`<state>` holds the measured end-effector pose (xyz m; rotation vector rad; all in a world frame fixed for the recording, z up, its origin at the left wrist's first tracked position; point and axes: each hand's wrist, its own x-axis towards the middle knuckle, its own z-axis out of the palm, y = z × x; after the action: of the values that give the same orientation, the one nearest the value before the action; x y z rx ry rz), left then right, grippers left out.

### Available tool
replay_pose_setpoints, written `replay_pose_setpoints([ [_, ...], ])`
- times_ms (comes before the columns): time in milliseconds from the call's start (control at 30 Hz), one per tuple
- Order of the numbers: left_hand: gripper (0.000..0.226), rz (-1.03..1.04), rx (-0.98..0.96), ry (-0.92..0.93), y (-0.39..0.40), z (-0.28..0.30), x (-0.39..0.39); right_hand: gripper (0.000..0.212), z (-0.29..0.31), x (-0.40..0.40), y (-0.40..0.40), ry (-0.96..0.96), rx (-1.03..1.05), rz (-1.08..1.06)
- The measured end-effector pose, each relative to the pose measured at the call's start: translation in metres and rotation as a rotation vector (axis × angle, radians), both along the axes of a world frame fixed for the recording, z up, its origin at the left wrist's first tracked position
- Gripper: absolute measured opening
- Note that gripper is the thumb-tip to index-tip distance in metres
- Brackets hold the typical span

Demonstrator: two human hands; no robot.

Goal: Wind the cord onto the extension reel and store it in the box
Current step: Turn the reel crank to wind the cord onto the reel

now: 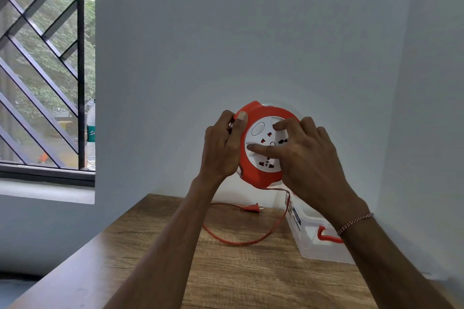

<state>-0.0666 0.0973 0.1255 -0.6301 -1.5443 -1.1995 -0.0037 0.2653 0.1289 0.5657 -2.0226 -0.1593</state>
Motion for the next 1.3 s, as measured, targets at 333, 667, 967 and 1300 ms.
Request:
replay_pose_setpoints([
  [333,0.025,-0.039,0.027,-0.014,0.001,0.001,0.002,0.062,-0.007,-0.007,0.0,0.076,-0.245,0.105],
  [667,0.032,-0.015,0.005,0.006,0.001,-0.001,-0.002,0.073,-0.007,-0.005,-0.007,0.052,-0.386,0.086],
  [967,0.031,-0.057,0.065,-0.029,-0.001,0.0,-0.002,0.023,0.006,-0.002,0.006,0.174,-0.169,0.296],
  [1300,0.03,-0.023,0.015,-0.019,-0.001,0.0,-0.002,0.053,-0.002,-0.003,-0.001,-0.032,0.019,0.022],
])
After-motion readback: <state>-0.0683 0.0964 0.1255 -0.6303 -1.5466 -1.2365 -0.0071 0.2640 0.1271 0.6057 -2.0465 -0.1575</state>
